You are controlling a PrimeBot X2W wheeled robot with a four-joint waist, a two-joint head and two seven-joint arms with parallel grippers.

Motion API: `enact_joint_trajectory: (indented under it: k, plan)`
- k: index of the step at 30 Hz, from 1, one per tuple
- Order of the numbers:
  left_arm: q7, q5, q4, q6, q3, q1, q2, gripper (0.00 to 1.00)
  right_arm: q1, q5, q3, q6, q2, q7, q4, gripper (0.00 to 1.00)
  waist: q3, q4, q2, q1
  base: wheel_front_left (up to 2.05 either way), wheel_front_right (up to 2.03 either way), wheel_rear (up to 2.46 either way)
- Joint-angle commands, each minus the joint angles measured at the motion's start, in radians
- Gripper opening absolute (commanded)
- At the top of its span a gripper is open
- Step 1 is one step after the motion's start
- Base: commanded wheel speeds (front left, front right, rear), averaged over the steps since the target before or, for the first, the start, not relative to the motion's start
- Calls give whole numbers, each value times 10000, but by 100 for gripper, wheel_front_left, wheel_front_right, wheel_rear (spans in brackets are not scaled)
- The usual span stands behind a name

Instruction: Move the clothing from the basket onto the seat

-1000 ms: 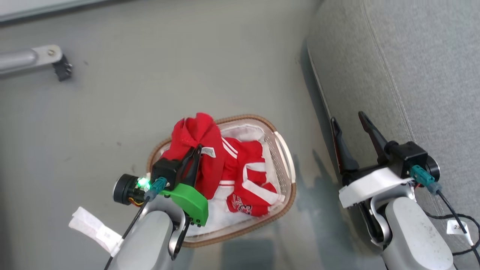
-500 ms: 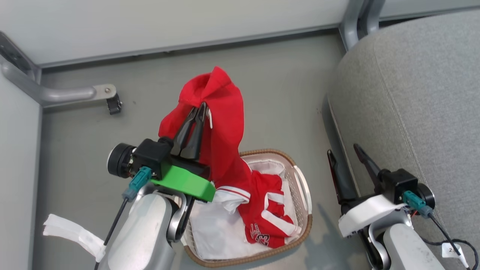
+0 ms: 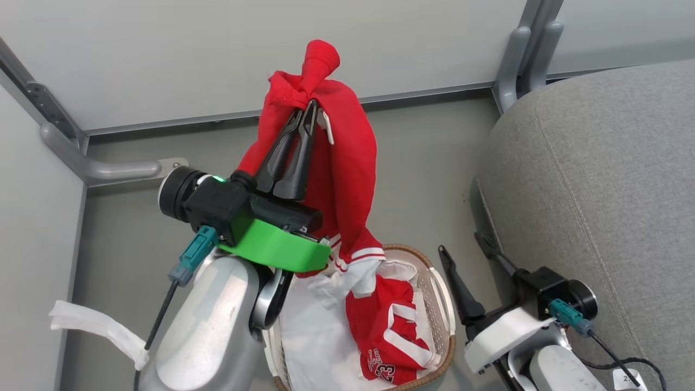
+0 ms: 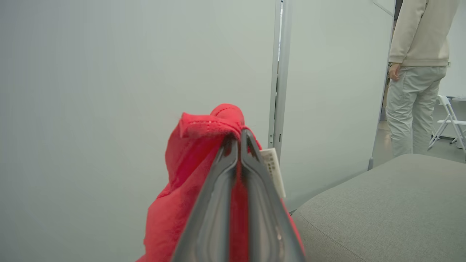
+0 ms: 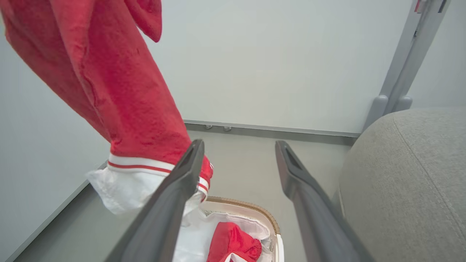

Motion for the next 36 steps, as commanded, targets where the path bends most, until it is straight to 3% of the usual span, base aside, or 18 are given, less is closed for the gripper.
enact_joint_trajectory:
  k: [1, 9, 20, 21, 22, 29, 30, 31, 32, 36]
  plan:
    - [-5, -51, -52, 70, -73, -147, 14, 0, 61, 236, 308, -10, -31, -18, -253, 100, -56, 17, 0, 1, 0, 0, 0]
    - [-5, -178, -177, 170, -456, -137, 12, 0, -756, 798, 2225, -10, -368, -18, -1207, 100, -106, 127, 0, 1, 0, 0, 0]
    - [-5, -647, -269, 300, -1550, -269, 13, 0, -2353, 241, 2993, -10, -31, -18, 464, 100, -163, 857, 0, 1, 0, 0, 0]
    - [-5, -701, -267, 329, -1645, -273, 13, 0, -2422, 240, 3026, -10, 24, -15, 667, 47, -192, 938, 0, 1, 0, 0, 0]
    - [-5, -774, -256, 358, -1711, -256, 13, 0, -2476, 240, 3008, -12, 71, -16, 767, 2, -217, 989, 0, 1, 0, 0, 0]
    - [-5, -872, -180, 506, -1773, 7, 10, 0, -2193, 469, 2694, -10, 195, -16, 1093, 0, -375, 1060, 0, 1, 0, 0, 0]
    - [-5, -848, -154, 520, -1731, 40, 12, 14, -2143, 489, 2627, -10, 198, -18, 1047, 0, -386, 1013, 0, 1, 0, 0, 0]
    - [-5, -844, -94, 535, -1701, 81, 8, 53, -2054, 520, 2543, -10, 203, -16, 988, 0, -388, 932, 0, 1, 0, 0, 0]
    - [-5, -864, -31, 572, -1657, 145, 8, 100, -1989, 549, 2505, -10, 210, -16, 914, 0, -390, 824, 0, 1, 0, 0, 0]
    - [1, -639, 231, 593, -1455, 305, 10, 100, -1746, 714, 2284, -10, 208, -18, 600, 0, -328, 250, 0, 1, 0, 0, 0]
